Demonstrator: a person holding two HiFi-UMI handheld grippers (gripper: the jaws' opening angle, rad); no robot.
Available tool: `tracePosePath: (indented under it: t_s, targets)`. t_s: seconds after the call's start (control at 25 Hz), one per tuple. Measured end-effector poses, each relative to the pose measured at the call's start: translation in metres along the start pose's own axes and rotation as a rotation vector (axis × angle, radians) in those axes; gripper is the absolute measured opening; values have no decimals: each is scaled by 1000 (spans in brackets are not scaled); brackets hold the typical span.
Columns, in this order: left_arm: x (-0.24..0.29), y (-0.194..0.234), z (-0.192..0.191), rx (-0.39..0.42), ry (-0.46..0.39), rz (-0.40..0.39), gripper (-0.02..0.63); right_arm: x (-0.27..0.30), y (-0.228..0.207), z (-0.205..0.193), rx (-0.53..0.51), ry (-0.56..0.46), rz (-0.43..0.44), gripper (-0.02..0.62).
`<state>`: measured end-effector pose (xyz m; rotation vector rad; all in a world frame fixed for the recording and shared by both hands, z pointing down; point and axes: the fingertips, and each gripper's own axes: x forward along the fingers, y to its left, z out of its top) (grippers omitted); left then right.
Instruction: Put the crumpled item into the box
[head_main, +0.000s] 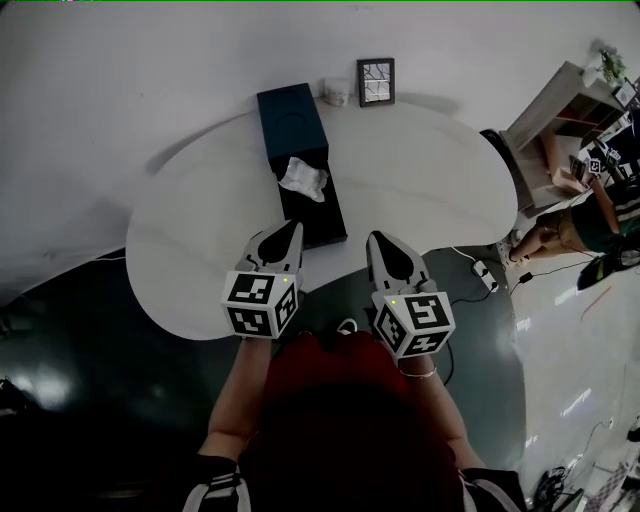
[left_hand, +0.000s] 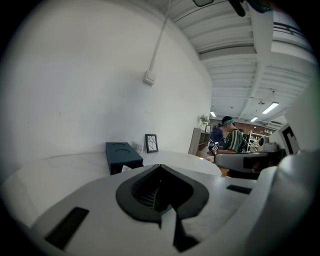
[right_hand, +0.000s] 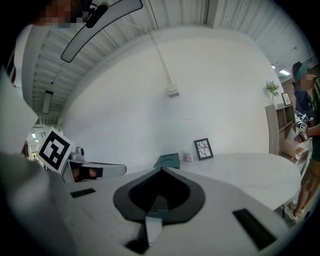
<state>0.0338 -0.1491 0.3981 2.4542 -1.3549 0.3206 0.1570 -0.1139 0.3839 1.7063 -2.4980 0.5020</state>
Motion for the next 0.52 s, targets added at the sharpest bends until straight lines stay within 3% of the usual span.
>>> tracePosePath:
  t_s: [0.52]
  targets:
    - [-35,13,-2,33,-14,-60,24,-6,39,-7,-7,-15,-36,14]
